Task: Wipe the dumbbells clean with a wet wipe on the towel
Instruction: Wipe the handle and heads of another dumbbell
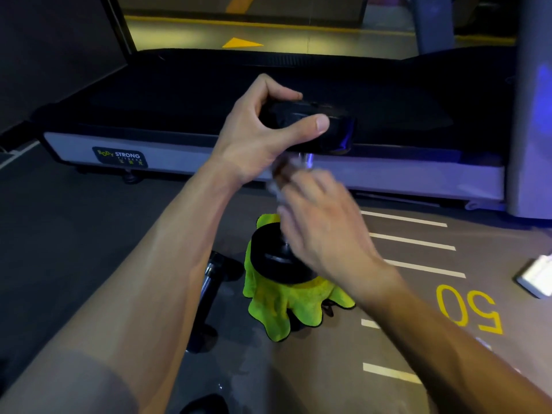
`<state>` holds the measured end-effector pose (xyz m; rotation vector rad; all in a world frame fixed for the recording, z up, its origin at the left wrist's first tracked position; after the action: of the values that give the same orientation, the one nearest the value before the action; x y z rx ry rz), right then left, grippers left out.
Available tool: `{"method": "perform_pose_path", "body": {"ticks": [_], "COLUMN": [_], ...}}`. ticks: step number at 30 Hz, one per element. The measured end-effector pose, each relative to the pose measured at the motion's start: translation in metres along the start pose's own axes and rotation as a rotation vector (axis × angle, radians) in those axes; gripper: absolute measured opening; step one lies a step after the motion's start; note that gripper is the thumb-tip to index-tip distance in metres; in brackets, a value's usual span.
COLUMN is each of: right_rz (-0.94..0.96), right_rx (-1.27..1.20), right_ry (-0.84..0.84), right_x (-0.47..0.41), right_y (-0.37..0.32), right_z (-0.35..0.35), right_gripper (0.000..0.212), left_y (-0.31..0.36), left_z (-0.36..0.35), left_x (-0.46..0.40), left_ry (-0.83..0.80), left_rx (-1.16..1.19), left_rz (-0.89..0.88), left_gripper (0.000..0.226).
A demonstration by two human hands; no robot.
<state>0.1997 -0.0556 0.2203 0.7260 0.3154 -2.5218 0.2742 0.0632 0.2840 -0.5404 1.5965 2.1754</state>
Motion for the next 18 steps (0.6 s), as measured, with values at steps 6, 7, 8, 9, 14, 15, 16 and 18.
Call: {"method": "perform_pose_path", "body": {"ticks": [6, 7, 8, 9, 14, 15, 16, 18], "right_rz": [0.031, 0.045, 0.039, 0.020, -0.013, 0.009, 0.027, 0.041], "right_rx": [-0.010, -0.026, -0.039, -0.050, -0.025, -0.031, -0.043, -0.079], "right_ry": [-0.064, -0.093, -0.096, -0.073, -0.023, -0.053, -0.092, -0.161], "right_x": [0.020, 0.025, 0.023, 0.016, 0.000, 0.007, 0.016, 0.026], "right_y": [-0.008, -0.010, -0.009, -0.005, 0.008, 0.003, -0.002, -0.006], "right_z": [-0.012, -0.017, -0.017, -0.012, 0.006, 0.000, -0.008, -0.019], "right_gripper": [0.026, 0.026, 0.027, 0.028, 0.037, 0.033, 0.029, 0.026], "left_y": [0.000, -0.001, -0.001, -0.001, 0.001, 0.001, 0.001, 0.001], "left_z": [-0.004, -0.004, -0.004, -0.003, 0.000, 0.000, 0.000, -0.001], "left_x": [-0.002, -0.002, -0.002, -0.001, -0.001, 0.000, 0.000, 0.001], "left_ry": [-0.016, -0.022, -0.023, -0.018, -0.011, -0.011, -0.010, -0.012], "left_rx": [-0.008, -0.006, -0.005, -0.005, 0.008, 0.013, 0.017, 0.020], "left_rz": [-0.015, -0.017, -0.018, -0.017, -0.024, -0.024, -0.025, -0.028], "left_gripper": [0.059, 0.059, 0.059, 0.060, 0.059, 0.059, 0.060, 0.063]}}
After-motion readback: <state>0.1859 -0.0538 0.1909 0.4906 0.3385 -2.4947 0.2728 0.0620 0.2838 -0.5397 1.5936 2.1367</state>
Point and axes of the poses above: each hand's wrist, its own x-axis away from the middle knuckle, its own z-axis out of the back of the hand, y = z × x, the point moved 7 cm from there along -x, towards the middle knuckle, and after that the axes turned 7 degrees about -z, right-handed, at the moved point
